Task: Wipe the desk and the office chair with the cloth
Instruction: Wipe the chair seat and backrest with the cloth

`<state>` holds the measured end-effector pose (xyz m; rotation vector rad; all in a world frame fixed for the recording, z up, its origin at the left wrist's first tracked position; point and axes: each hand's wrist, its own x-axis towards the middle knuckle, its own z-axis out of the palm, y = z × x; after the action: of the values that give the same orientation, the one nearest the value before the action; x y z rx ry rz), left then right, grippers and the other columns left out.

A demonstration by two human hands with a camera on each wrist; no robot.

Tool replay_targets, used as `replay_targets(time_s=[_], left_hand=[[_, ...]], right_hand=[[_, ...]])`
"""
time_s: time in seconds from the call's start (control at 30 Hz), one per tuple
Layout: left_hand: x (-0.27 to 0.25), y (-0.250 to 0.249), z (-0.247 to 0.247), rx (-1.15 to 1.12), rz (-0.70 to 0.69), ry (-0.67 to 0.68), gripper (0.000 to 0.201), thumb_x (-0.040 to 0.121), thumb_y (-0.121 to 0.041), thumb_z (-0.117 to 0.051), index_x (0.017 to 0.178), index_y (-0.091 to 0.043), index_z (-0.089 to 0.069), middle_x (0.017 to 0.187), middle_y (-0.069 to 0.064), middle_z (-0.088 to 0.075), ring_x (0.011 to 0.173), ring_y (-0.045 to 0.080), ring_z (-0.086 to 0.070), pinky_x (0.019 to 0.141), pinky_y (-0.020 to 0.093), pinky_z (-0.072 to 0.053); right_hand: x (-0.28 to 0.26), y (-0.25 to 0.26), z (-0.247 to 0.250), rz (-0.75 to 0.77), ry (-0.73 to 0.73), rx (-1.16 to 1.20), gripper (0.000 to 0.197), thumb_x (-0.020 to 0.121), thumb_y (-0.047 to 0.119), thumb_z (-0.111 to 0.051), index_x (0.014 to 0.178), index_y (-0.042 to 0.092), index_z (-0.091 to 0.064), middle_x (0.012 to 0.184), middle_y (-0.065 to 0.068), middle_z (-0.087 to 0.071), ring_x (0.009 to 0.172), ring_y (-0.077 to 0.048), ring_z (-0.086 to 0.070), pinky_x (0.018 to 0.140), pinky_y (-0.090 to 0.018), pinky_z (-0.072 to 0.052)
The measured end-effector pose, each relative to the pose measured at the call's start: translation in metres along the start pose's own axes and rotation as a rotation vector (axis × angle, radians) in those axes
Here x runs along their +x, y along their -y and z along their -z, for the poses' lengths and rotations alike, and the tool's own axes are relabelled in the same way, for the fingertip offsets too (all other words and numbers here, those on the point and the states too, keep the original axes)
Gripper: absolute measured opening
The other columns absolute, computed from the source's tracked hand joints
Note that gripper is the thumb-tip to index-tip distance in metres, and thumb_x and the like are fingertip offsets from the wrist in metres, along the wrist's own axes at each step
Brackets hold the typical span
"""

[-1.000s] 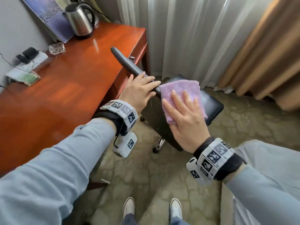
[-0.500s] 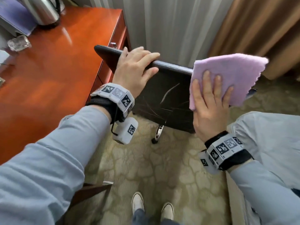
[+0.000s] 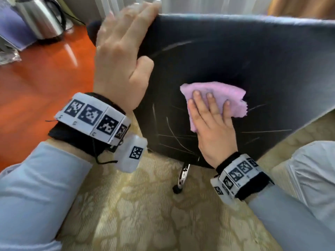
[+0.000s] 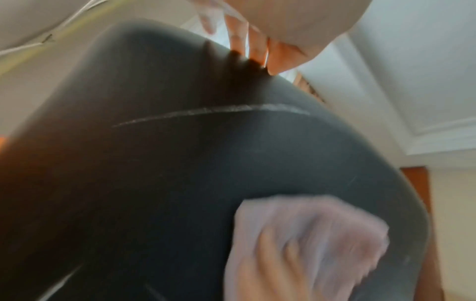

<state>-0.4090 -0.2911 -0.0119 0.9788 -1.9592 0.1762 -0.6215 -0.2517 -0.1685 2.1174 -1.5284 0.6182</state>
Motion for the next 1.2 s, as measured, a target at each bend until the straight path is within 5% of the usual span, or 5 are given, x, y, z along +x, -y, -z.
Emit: replay_targets(time_s=[0.17,0.4,0.6,0.83,1.2], left_hand=[[-0.004,0.023,-0.02,0.05,-0.02,-0.119,0.044,0.08,-0.022,-0.048,0.117,-0.002,-0.061,0.113,0.017,-0.062,0.108,0.032,-0.055,0.094,0.044,-0.042],[-0.006,0.021,-0.038,0.046,-0.165,-0.305,0.056,0.082,-0.025,-0.044,0.134,-0.006,-0.053,0.132,0.014,-0.056,0.125,0.032,-0.048,0.108,0.039,-0.033],[-0.012,0.012,-0.041,0.112,-0.159,-0.236,0.071,0.081,-0.025,-0.043,0.151,-0.012,-0.032,0.149,0.01,-0.038,0.138,0.028,-0.035,0.117,0.049,-0.024],[-0.008,0.01,-0.062,0.286,-0.109,-0.267,0.084,0.079,-0.028,-0.042,0.157,-0.011,-0.018,0.161,0.01,-0.022,0.151,0.029,-0.014,0.123,0.053,-0.005],[-0.015,0.017,-0.051,0.231,-0.133,-0.214,0.083,0.079,-0.022,-0.042,0.158,-0.016,-0.016,0.162,0.005,-0.021,0.152,0.023,-0.013,0.124,0.048,-0.004]], right_hand=[[-0.021,-0.006,-0.049,0.047,-0.128,-0.066,0.086,0.08,-0.007,-0.061,0.155,0.009,-0.023,0.163,-0.007,-0.01,0.151,-0.022,0.007,0.121,-0.053,0.004],[0.052,-0.01,0.043,0.008,-0.58,-0.18,0.069,0.09,0.004,-0.047,0.155,0.012,-0.026,0.162,-0.014,-0.018,0.149,-0.035,-0.012,0.119,-0.055,-0.002],[-0.003,0.002,-0.035,-0.02,-0.267,-0.24,0.085,0.085,0.007,-0.064,0.156,0.013,-0.019,0.164,-0.009,-0.009,0.151,-0.029,-0.008,0.12,-0.052,-0.005],[0.046,0.012,0.009,-0.064,-0.459,-0.182,0.072,0.09,0.011,-0.053,0.156,0.014,-0.022,0.164,-0.007,-0.013,0.151,-0.029,-0.007,0.121,-0.052,-0.003],[0.03,0.036,-0.021,-0.112,-0.336,-0.187,0.078,0.09,0.013,-0.058,0.157,0.016,-0.019,0.165,-0.004,-0.009,0.152,-0.025,-0.005,0.122,-0.051,-0.006]])
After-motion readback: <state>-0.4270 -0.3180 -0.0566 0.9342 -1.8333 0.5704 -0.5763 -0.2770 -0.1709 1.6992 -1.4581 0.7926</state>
